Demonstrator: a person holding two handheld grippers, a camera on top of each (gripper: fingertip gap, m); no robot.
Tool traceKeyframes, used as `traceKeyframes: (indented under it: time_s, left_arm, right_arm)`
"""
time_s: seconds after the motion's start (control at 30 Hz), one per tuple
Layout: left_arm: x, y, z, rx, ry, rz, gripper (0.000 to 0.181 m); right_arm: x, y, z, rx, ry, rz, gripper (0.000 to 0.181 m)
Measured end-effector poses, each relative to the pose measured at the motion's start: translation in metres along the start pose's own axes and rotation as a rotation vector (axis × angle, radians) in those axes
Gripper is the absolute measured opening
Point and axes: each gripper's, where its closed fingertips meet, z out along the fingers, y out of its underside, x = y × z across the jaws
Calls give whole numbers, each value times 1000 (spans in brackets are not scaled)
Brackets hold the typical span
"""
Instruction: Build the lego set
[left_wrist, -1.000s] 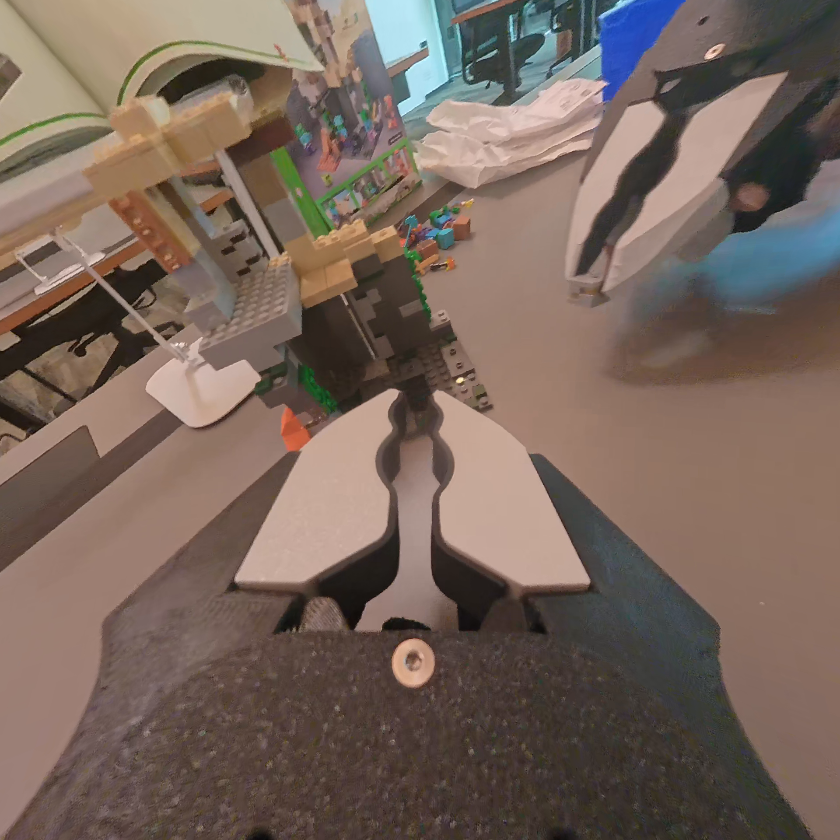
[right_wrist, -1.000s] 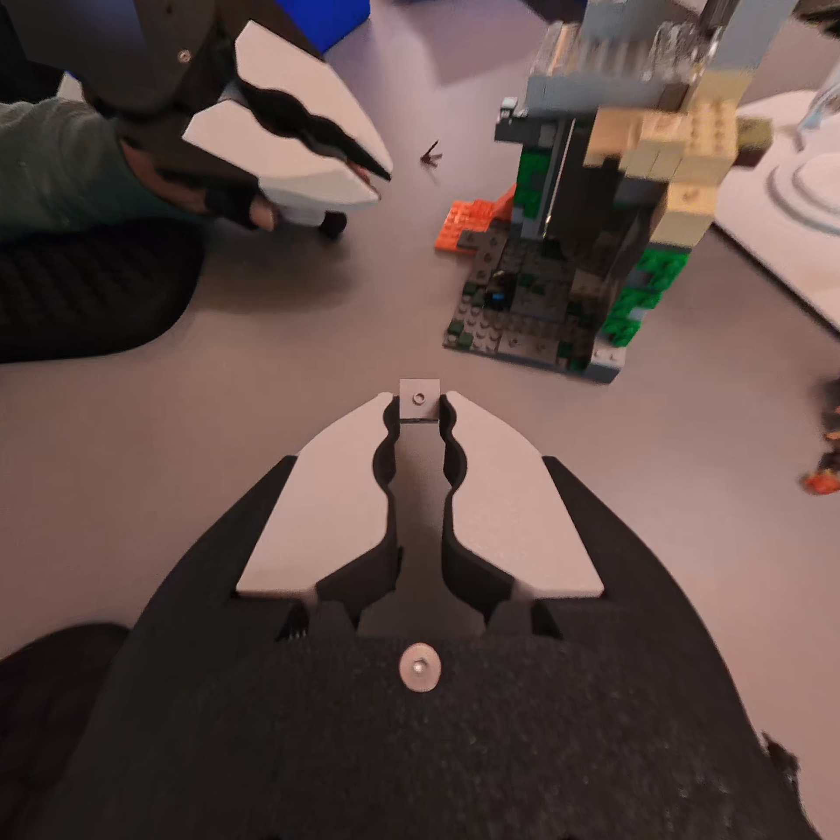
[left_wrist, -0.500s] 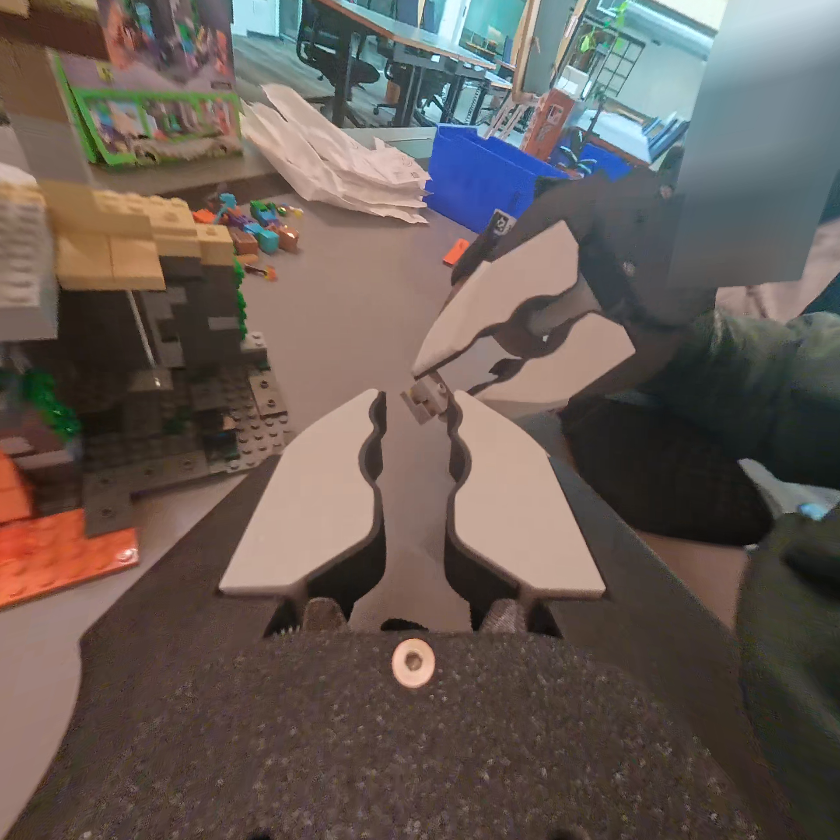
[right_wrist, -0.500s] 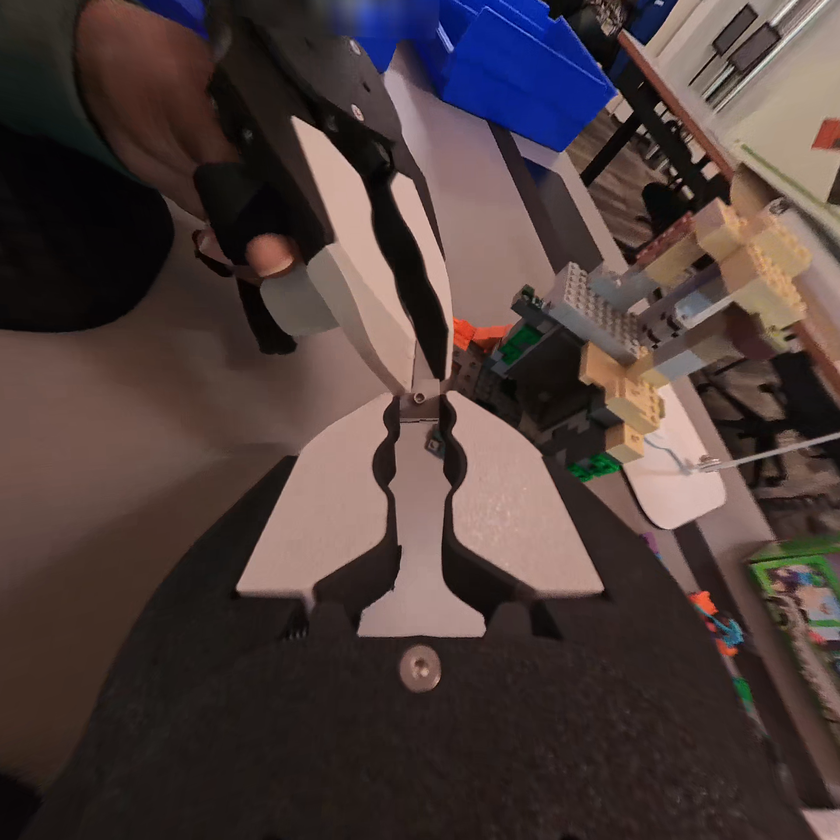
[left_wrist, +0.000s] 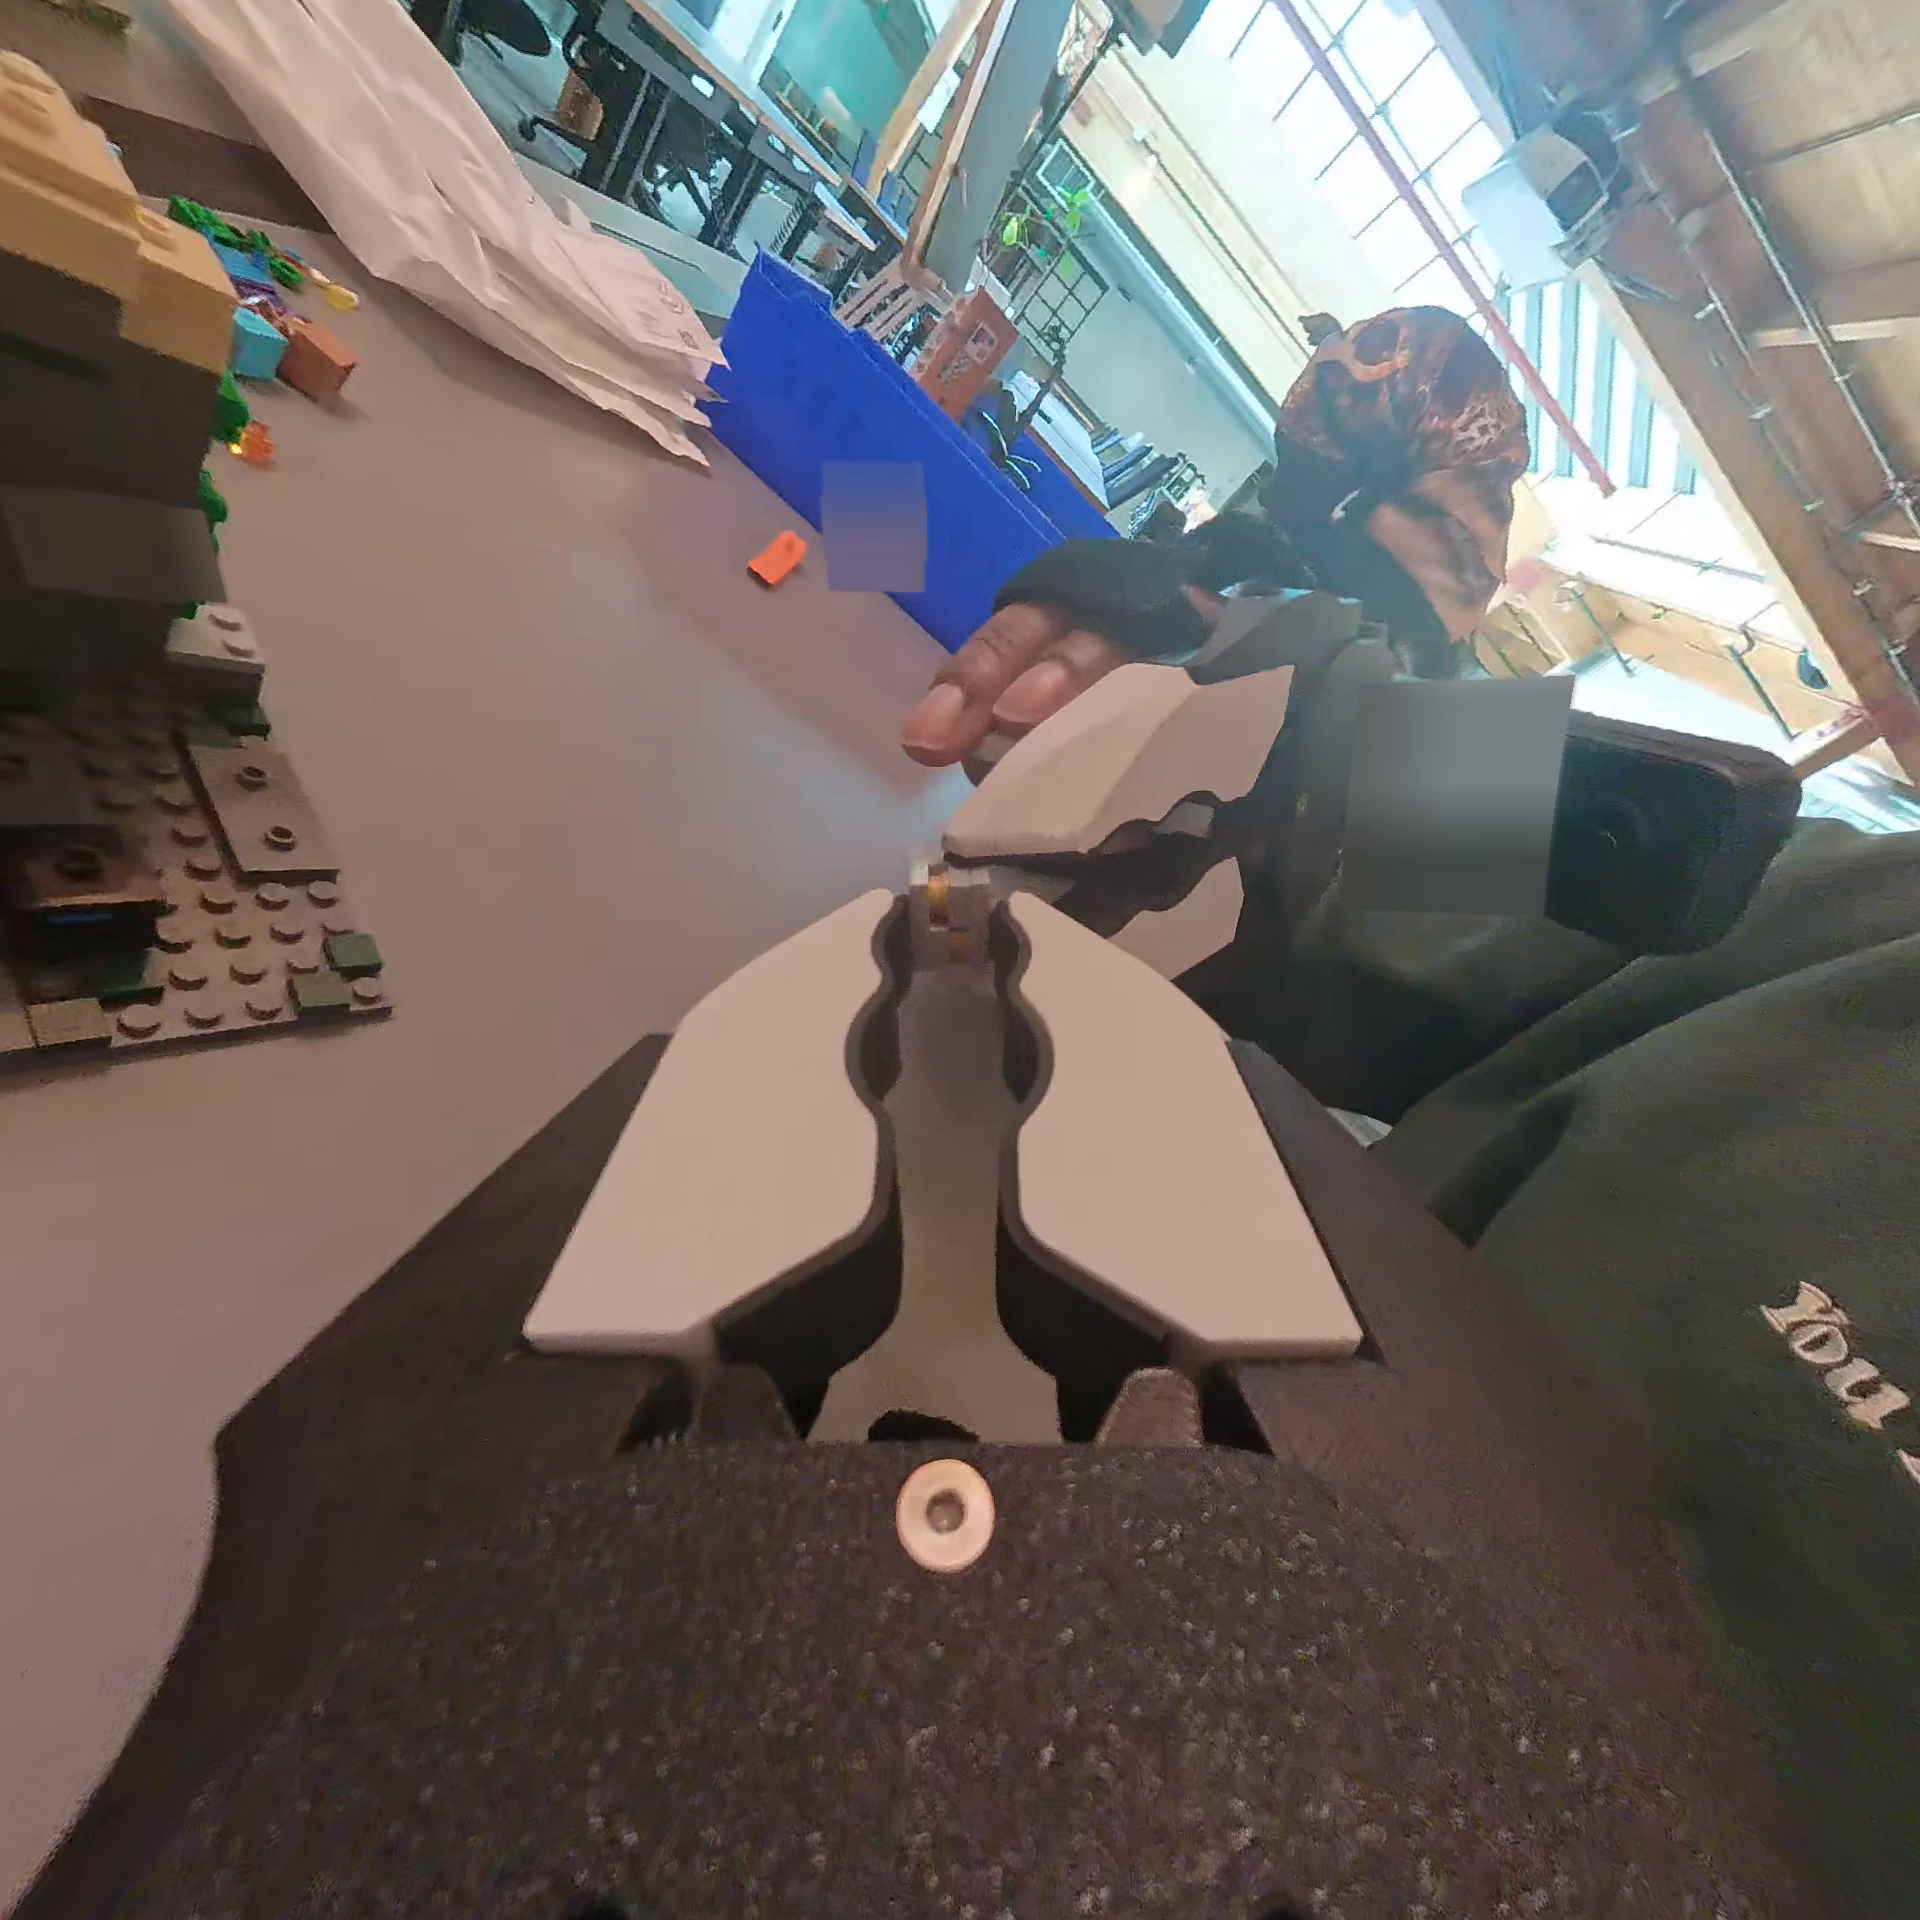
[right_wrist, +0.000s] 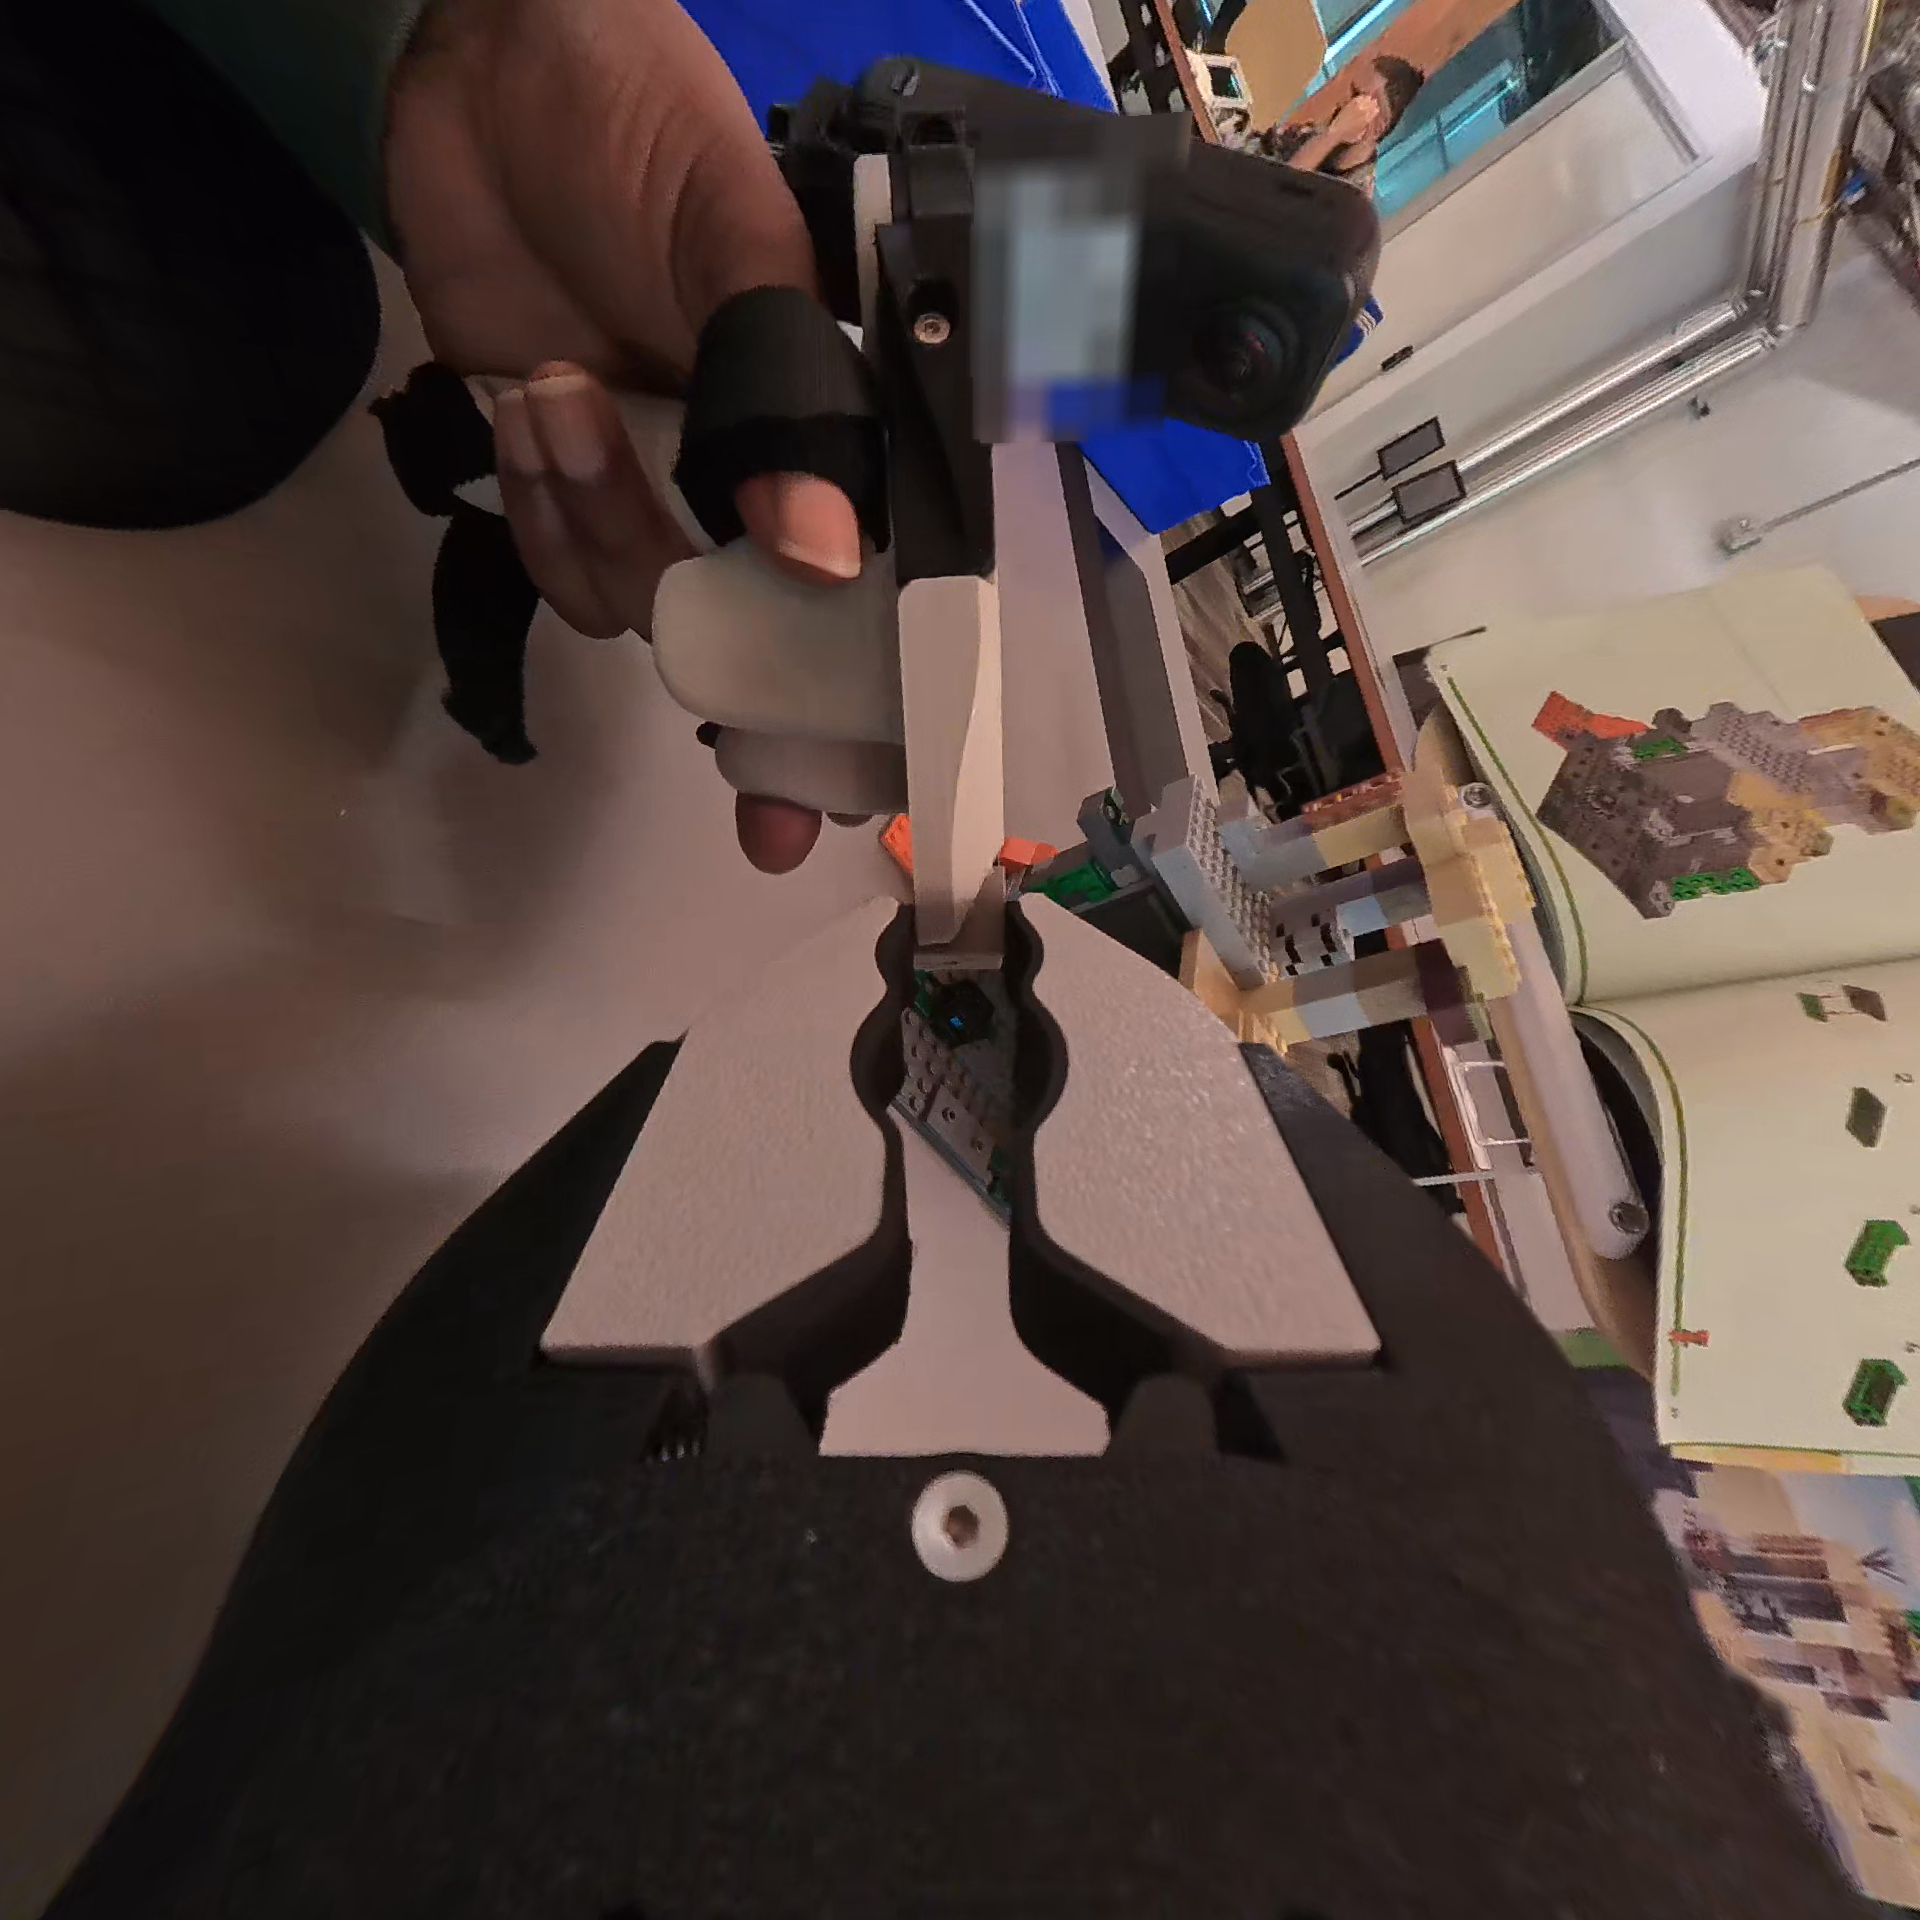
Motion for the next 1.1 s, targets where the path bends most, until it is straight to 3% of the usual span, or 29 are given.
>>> traceKeyframes:
  time_s: [0.03,0.17,0.33,0.5,0.7,0.9,1.1]
  left_arm:
    - [0,1,-1,-5,4,3,14]
    - [2,-1,-3,-5,30,-10,14]
    - [14,-9,-13,30,144,-72,14]
    - [33,-7,-14,18,311,-173,14]
    - [35,-2,-9,-6,331,-196,14]
    - [23,-4,-11,16,204,-59,23]
    - [-2,-8,-16,-1,-157,375,25]
  right_arm:
    - [0,0,0,1,1,4,16]
    - [1,-1,-1,30,-48,142,18]
    - [2,-1,-10,116,-178,381,34]
    - [-1,-12,-8,189,-125,327,35]
    - [1,-25,-10,225,-29,196,24]
    - [4,-16,-10,216,-125,466,17]
    - [27,-5,-12,241,-215,918,17]
